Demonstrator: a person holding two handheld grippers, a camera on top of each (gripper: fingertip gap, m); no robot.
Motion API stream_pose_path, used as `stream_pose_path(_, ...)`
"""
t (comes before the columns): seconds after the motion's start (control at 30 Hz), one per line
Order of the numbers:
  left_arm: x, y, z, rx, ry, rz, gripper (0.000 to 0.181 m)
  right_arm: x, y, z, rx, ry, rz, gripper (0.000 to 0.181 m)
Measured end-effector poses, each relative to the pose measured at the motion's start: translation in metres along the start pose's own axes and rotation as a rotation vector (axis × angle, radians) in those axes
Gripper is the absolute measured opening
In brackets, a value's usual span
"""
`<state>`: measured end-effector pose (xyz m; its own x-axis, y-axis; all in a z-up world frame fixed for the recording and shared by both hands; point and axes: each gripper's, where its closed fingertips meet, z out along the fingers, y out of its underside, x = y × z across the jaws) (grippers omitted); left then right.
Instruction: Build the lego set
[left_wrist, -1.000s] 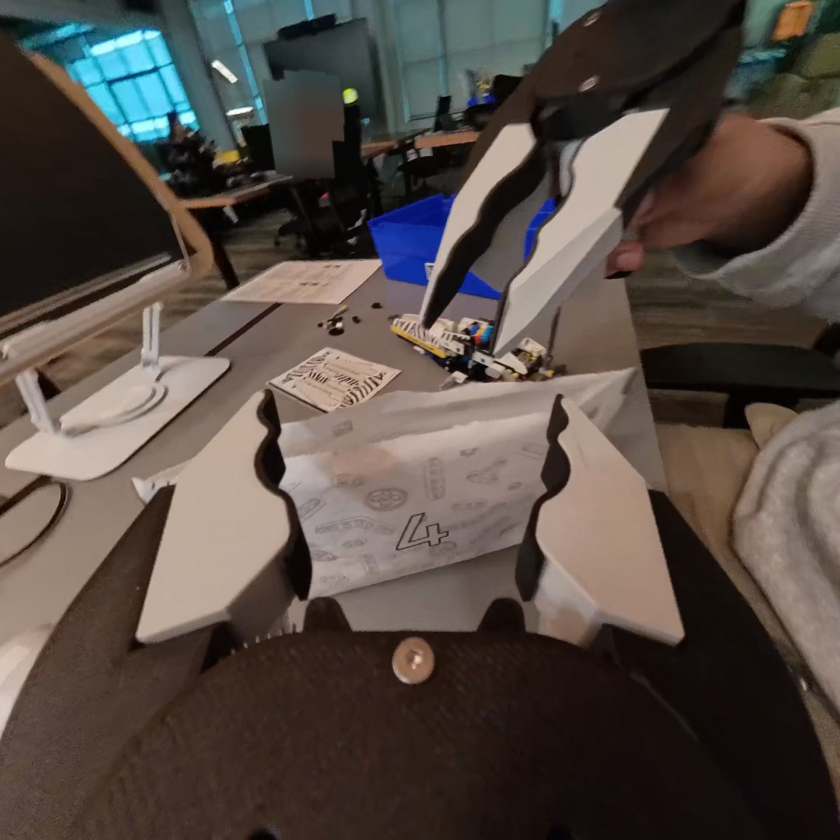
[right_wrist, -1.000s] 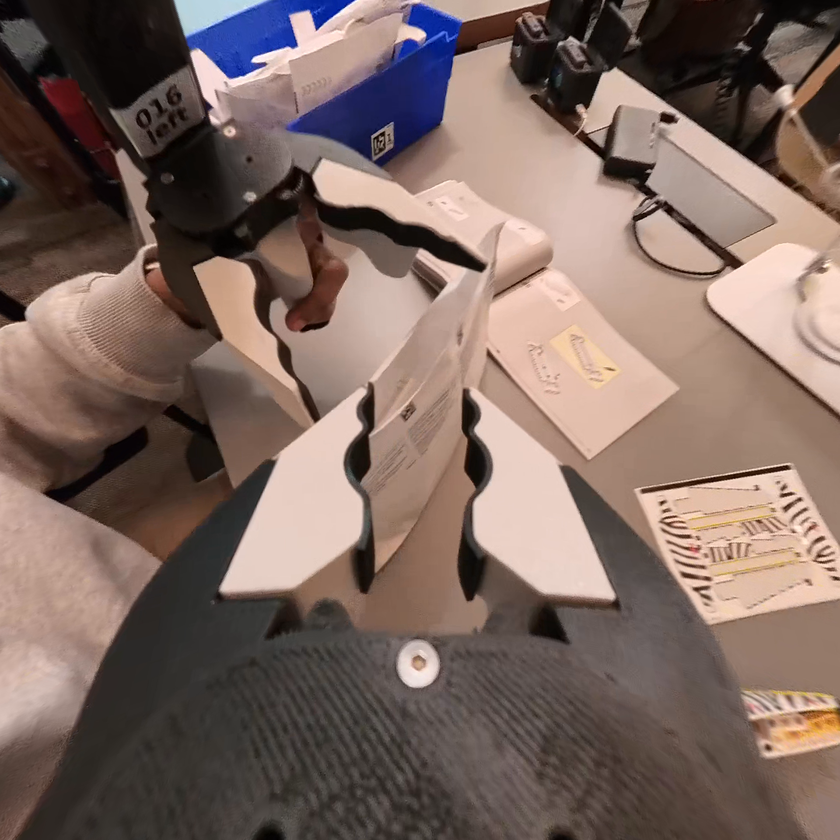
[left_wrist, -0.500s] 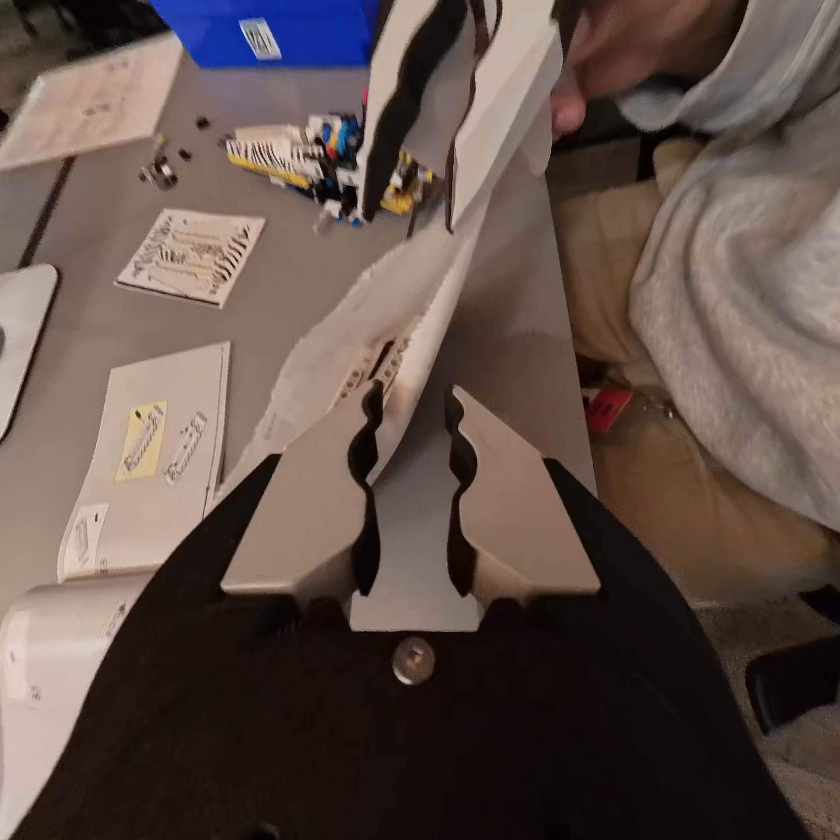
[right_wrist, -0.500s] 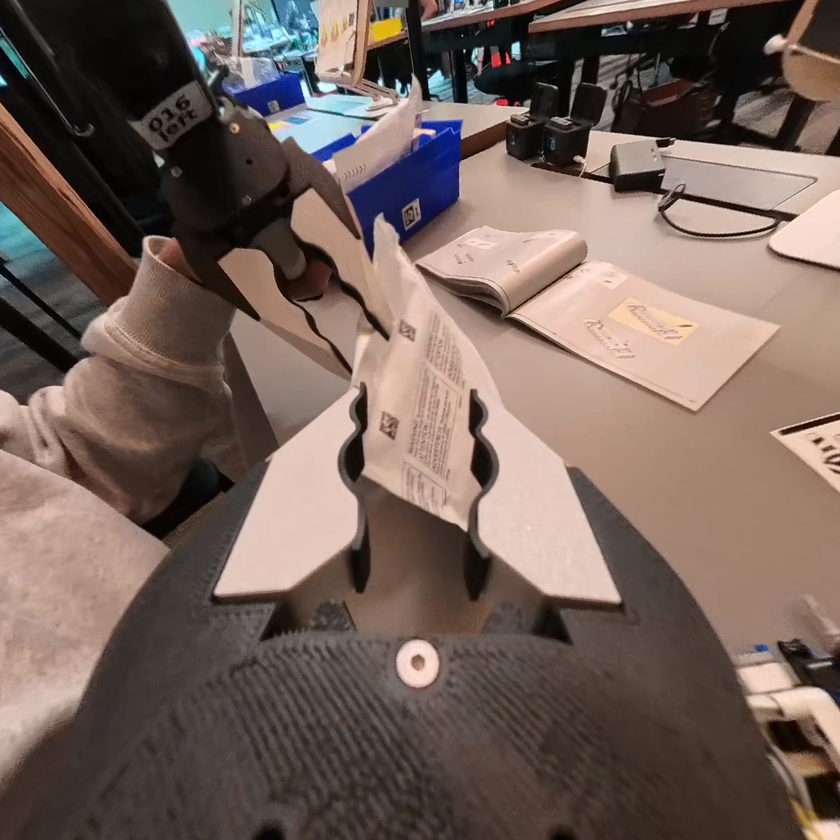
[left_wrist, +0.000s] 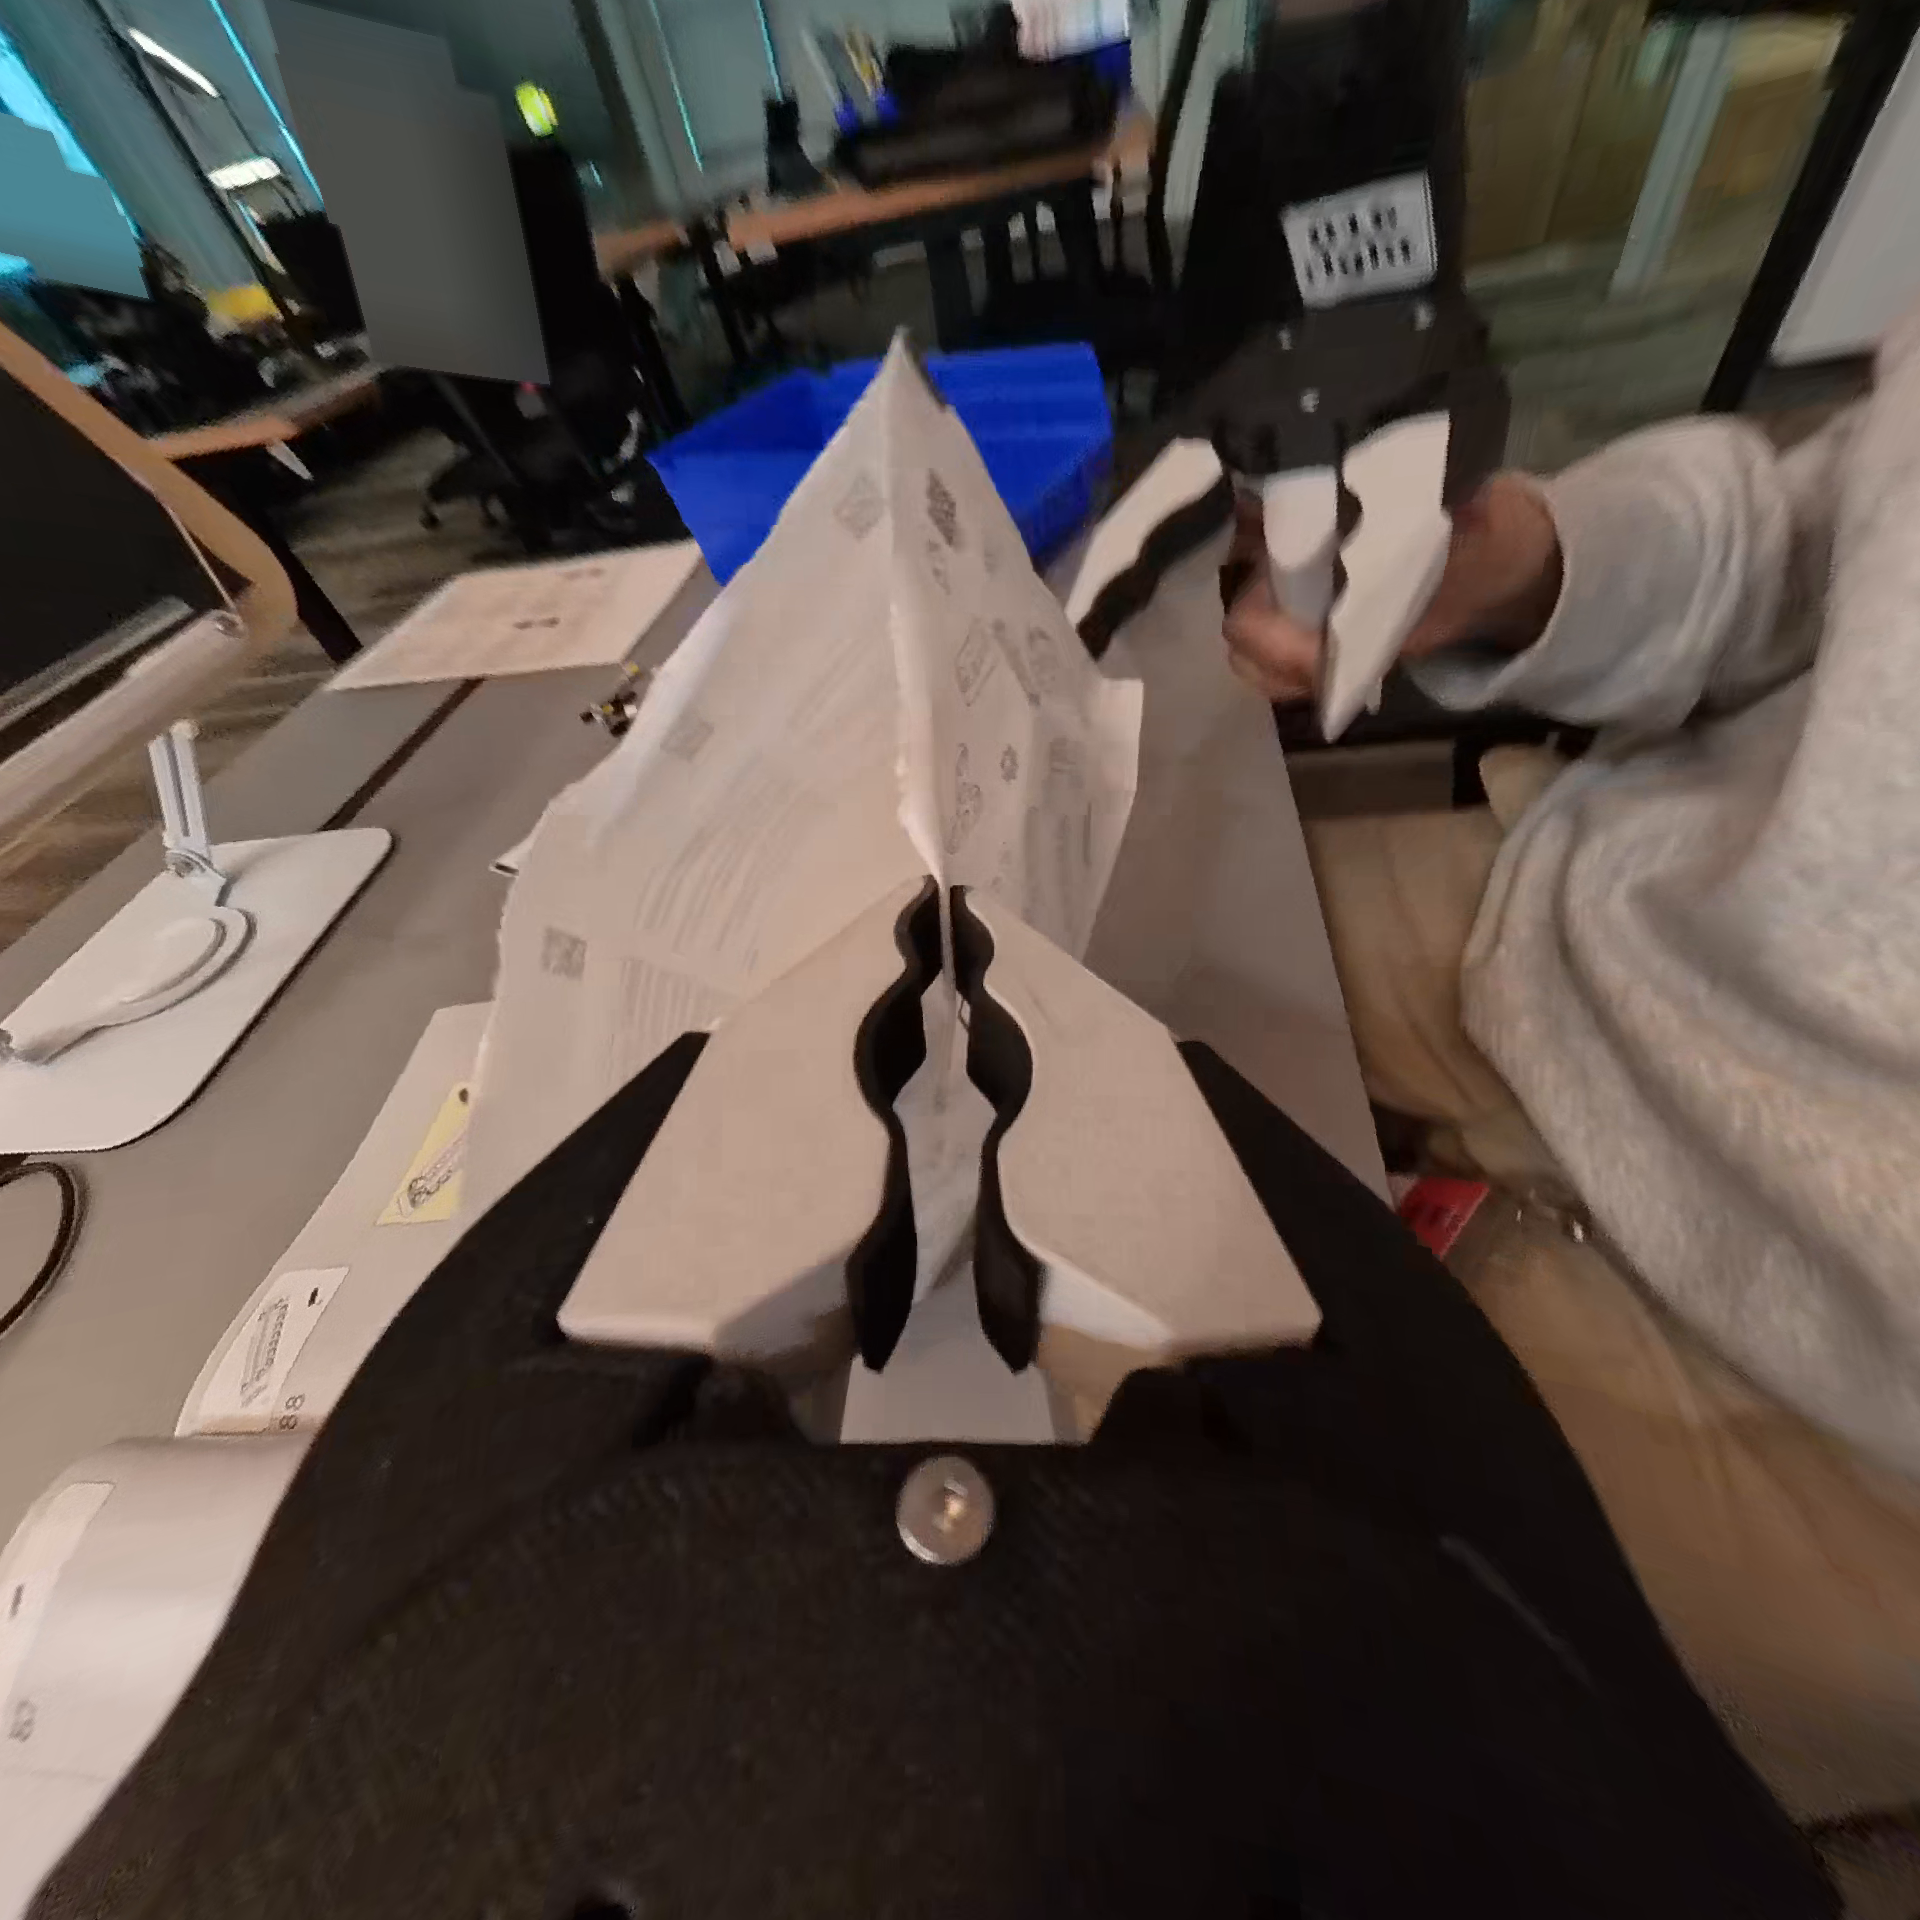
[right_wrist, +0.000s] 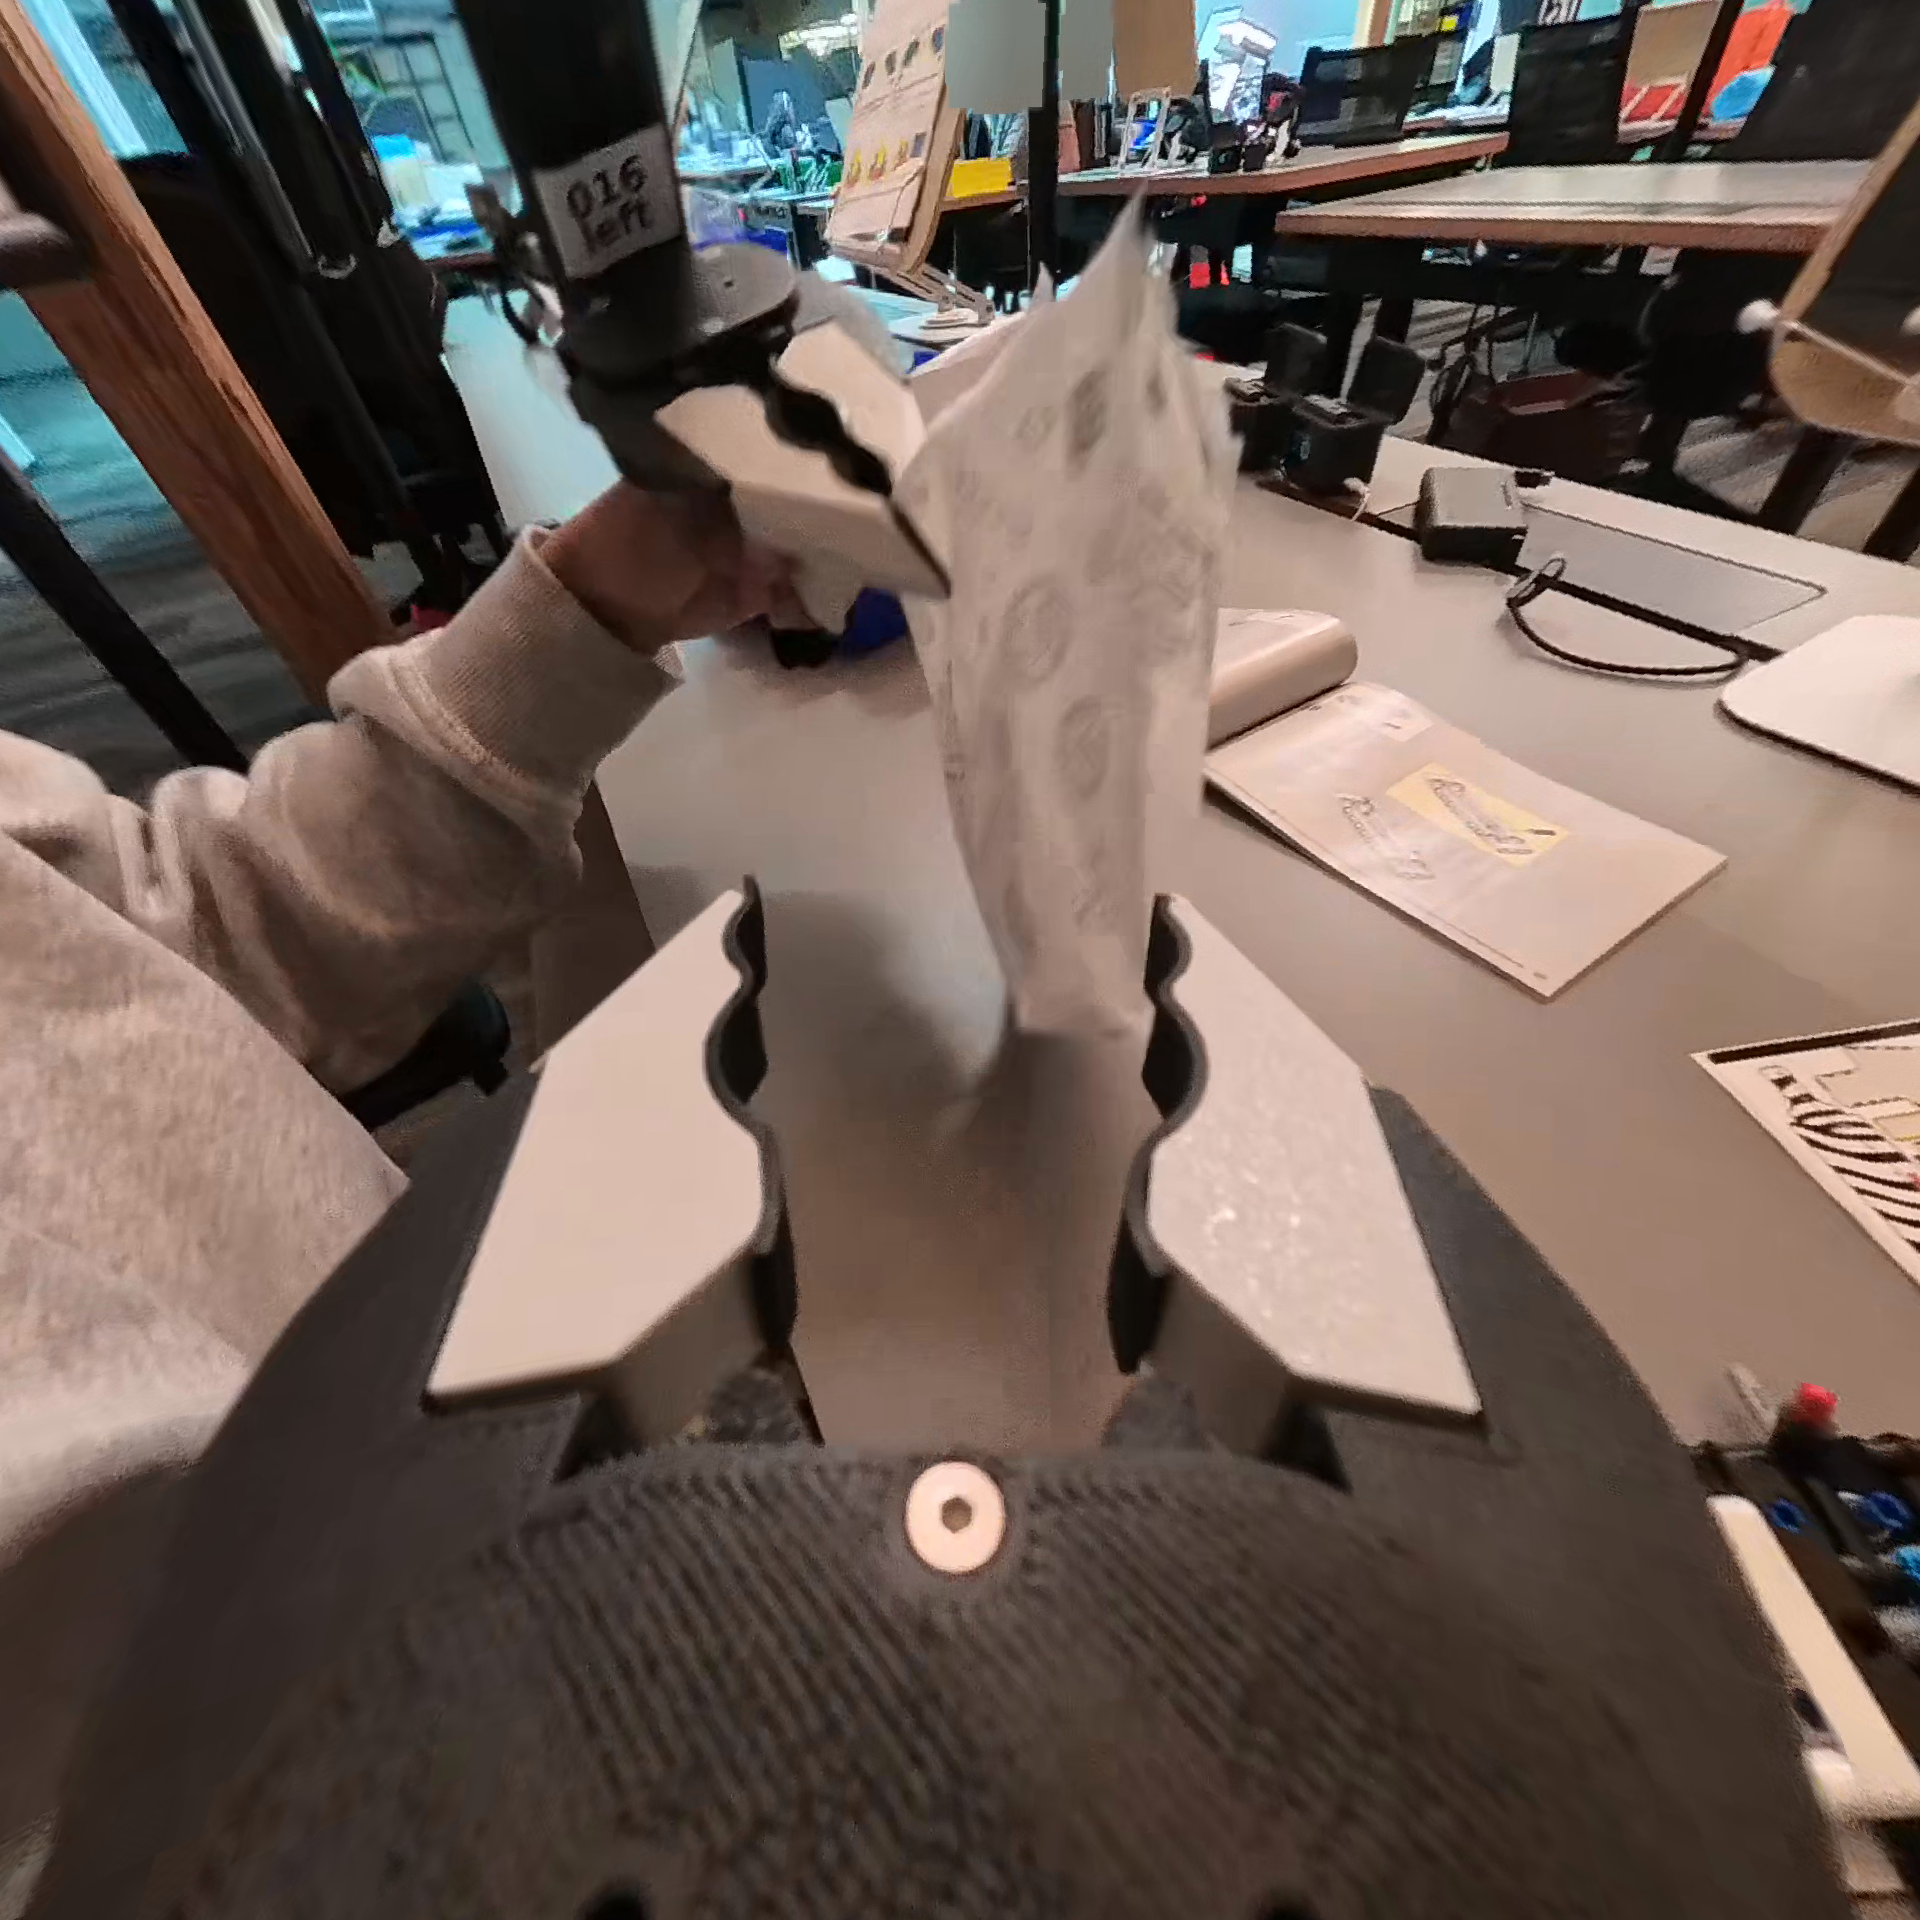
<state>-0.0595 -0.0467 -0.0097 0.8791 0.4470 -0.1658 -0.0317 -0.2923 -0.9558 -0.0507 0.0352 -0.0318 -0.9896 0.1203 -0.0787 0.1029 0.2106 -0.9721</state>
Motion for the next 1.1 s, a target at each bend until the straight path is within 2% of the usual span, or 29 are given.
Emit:
stream_pose_path(0.17, -0.004, -0.017, -0.009, 0.154, 0.032, -0.077, 0.000, 0.010, 0.011, 0.005, -0.017, 0.113, -0.072, 0.075)
stream_pose_path(0.33, 0.002, -0.028, -0.005, 0.240, 0.095, -0.111, 0.000, 0.027, 0.018, 0.013, -0.025, 0.189, 0.000, 0.080)
stream_pose_path(0.57, -0.002, -0.039, 0.011, 0.392, 0.179, -0.284, 0.000, 0.028, 0.010, 0.017, 0.044, 0.146, 0.108, 0.076)
stream_pose_path(0.87, -0.011, -0.044, 0.018, 0.552, 0.260, -0.484, 0.000, 0.034, 0.005, 0.013, 0.095, 0.160, 0.119, 0.064)
stream_pose_path(0.97, -0.016, -0.042, 0.022, 0.573, 0.276, -0.563, 0.000, 0.042, -0.001, 0.009, 0.085, 0.200, 0.094, 0.049)
stream_pose_path(1.1, -0.025, -0.035, 0.023, 0.587, 0.315, -0.702, 0.000, 0.048, -0.008, 0.006, 0.023, 0.212, 0.067, 0.044)
